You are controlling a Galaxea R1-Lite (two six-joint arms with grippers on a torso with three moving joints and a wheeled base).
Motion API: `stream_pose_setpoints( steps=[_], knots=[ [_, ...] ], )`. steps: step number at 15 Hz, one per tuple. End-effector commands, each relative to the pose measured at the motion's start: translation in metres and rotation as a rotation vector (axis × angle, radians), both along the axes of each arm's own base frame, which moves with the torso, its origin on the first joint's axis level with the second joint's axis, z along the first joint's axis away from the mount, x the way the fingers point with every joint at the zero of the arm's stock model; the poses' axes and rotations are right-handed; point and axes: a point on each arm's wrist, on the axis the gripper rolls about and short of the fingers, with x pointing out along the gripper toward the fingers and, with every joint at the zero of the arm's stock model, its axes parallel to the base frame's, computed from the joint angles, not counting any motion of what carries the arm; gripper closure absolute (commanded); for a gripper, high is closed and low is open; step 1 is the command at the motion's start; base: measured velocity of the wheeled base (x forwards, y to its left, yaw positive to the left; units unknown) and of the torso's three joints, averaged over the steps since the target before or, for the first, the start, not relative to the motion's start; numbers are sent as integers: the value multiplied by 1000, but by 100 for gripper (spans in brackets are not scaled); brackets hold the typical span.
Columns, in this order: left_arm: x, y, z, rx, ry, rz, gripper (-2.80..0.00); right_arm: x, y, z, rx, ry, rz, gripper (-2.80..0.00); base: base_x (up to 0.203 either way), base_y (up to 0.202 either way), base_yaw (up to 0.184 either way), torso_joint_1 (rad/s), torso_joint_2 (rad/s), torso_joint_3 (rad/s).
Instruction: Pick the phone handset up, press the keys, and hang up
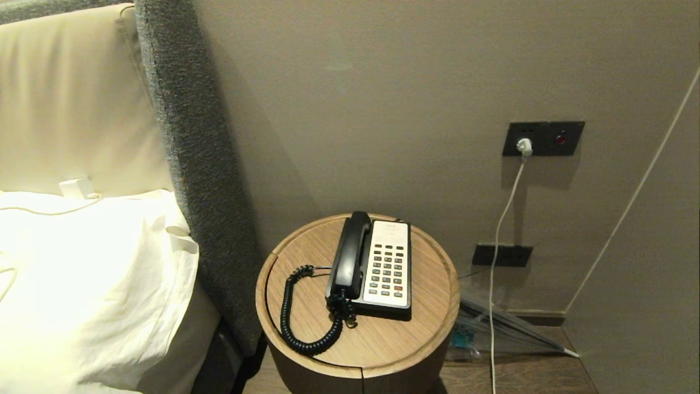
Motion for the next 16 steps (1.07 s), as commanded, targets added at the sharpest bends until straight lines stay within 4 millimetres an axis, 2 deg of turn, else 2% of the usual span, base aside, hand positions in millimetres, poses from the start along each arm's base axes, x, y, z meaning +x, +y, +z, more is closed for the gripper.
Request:
stream_pose_setpoints(
  steps=[1,16],
  knots=[
    [3,0,-11,1,38,0,0,0,0,0,0,3,0,0,0,0,0,0,0,0],
    [3,0,-11,-11,39,-1,0,0,0,0,0,3,0,0,0,0,0,0,0,0]
  ],
)
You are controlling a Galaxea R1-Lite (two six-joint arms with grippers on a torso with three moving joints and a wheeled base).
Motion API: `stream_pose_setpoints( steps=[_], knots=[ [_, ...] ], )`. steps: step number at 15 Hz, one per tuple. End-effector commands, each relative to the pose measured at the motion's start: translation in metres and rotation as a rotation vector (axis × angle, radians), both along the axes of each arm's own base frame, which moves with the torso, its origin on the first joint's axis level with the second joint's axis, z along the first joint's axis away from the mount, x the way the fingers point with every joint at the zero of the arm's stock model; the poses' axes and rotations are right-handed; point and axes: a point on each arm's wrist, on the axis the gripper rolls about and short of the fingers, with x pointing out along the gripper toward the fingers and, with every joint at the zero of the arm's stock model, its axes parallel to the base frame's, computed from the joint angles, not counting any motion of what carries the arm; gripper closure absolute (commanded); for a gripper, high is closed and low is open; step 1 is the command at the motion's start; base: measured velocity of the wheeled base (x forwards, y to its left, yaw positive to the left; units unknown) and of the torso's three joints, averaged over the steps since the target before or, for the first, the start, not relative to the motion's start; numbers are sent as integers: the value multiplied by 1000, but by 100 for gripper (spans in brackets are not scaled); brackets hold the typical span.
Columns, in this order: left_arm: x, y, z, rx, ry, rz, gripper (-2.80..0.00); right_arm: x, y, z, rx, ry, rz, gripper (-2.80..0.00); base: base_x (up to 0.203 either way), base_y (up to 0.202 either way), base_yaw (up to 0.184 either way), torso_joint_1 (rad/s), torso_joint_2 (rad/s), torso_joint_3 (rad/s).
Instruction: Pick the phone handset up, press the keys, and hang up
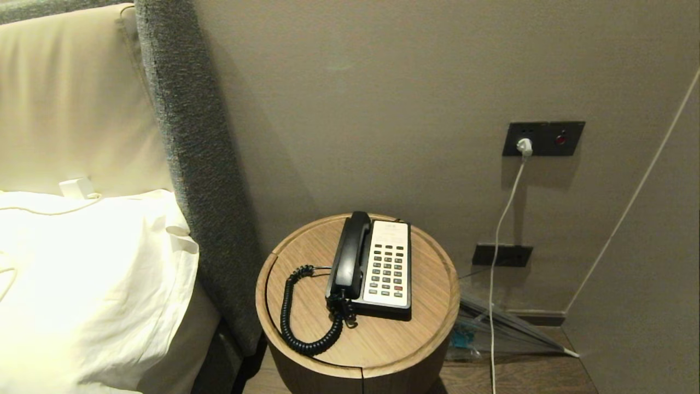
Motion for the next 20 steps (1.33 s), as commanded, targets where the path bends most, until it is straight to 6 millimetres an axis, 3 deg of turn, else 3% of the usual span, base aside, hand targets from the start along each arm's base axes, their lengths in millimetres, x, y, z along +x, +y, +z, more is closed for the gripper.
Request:
stream_pose_setpoints(
  steps=[1,9,20],
  knots=[
    [3,0,-11,-7,42,-2,0,0,0,0,1,3,1,0,0,0,0,0,0,0],
    [3,0,-11,-21,40,-4,0,0,0,0,0,3,0,0,0,0,0,0,0,11],
    [3,0,-11,-21,39,-4,0,0,0,0,0,3,0,0,0,0,0,2,2,171]
  ],
)
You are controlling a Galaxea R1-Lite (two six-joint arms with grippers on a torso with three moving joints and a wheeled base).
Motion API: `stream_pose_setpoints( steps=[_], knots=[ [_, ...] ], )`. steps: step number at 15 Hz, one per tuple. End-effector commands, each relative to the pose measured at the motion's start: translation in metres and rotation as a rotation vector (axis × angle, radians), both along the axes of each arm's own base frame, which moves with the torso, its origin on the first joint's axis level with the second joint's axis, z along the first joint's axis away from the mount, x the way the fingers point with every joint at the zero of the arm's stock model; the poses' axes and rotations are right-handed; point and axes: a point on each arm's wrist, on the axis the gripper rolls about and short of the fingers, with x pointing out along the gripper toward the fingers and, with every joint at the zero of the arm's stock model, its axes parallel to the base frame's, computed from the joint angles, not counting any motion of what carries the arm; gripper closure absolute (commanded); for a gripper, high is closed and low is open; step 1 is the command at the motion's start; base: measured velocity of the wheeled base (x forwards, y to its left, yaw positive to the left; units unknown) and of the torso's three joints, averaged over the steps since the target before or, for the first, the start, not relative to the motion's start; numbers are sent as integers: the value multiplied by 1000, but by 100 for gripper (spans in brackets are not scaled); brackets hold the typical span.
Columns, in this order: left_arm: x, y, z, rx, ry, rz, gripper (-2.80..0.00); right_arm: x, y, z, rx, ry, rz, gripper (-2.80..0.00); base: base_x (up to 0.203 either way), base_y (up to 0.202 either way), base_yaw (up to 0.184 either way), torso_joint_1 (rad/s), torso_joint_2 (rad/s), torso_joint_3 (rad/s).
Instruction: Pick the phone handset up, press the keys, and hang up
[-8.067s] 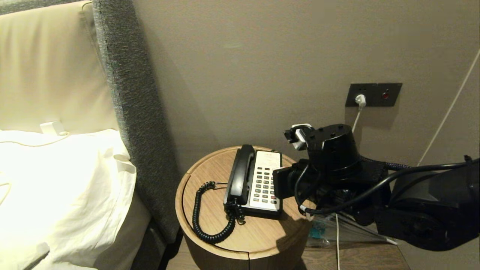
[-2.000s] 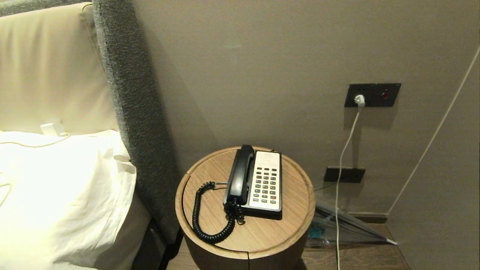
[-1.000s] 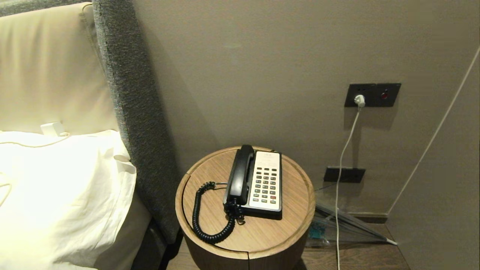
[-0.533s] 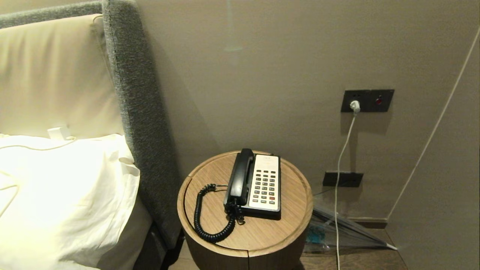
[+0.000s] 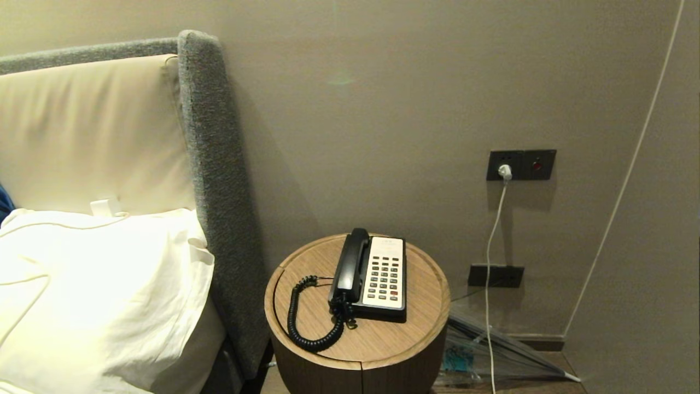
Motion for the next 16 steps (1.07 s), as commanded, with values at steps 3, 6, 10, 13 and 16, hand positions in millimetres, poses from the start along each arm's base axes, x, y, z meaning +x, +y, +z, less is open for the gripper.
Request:
stream_pose_setpoints(
  steps=[3,6,10,13,16],
  knots=[
    [3,0,-11,0,39,0,0,0,0,0,0,3,-1,0,0,0,0,1,1,16],
    [3,0,-11,0,38,0,0,0,0,0,0,3,-1,0,0,0,0,0,0,0],
    [3,0,-11,0,39,0,0,0,0,0,0,3,-1,0,0,0,0,0,0,0],
    [3,0,-11,0,39,0,0,0,0,0,0,3,-1,0,0,0,0,0,0,0],
    [3,0,-11,0,38,0,0,0,0,0,0,3,-1,0,0,0,0,0,0,0]
  ],
)
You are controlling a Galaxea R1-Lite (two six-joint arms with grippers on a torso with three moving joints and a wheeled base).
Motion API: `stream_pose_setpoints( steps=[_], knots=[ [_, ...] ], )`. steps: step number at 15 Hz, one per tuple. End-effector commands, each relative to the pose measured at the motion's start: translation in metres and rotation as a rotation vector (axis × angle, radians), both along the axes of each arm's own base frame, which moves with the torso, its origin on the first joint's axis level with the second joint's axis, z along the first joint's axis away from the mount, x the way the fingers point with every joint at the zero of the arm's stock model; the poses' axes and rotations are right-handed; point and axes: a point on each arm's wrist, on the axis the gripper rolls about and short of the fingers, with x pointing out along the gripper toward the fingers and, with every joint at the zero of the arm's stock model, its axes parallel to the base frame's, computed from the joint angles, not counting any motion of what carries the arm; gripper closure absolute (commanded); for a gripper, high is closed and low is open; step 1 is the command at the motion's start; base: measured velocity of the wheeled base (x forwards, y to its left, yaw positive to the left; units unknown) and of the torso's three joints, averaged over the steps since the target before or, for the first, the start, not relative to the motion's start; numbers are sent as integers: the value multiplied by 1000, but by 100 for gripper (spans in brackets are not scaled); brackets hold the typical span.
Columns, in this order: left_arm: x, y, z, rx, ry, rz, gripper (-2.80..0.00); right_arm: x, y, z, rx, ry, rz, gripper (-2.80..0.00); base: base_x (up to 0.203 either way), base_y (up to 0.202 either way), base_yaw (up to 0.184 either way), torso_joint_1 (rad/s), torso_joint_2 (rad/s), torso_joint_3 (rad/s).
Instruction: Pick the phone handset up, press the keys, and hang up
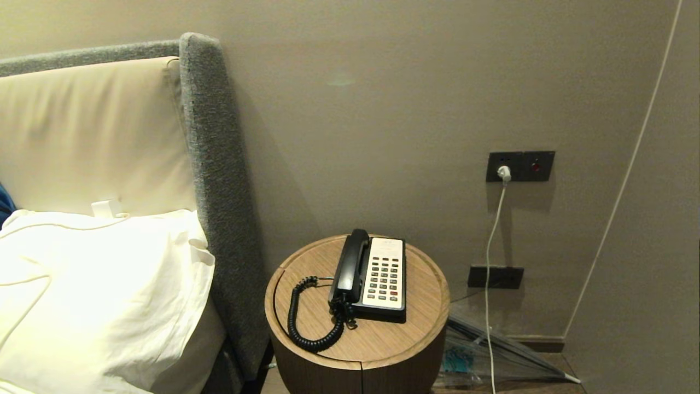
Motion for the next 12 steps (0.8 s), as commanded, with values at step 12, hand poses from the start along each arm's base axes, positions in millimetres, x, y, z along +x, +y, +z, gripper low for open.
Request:
stream_pose_setpoints(
  steps=[12],
  knots=[
    [3,0,-11,0,39,0,0,0,0,0,-9,0,2,0,0,0,0,0,0,0]
  ],
)
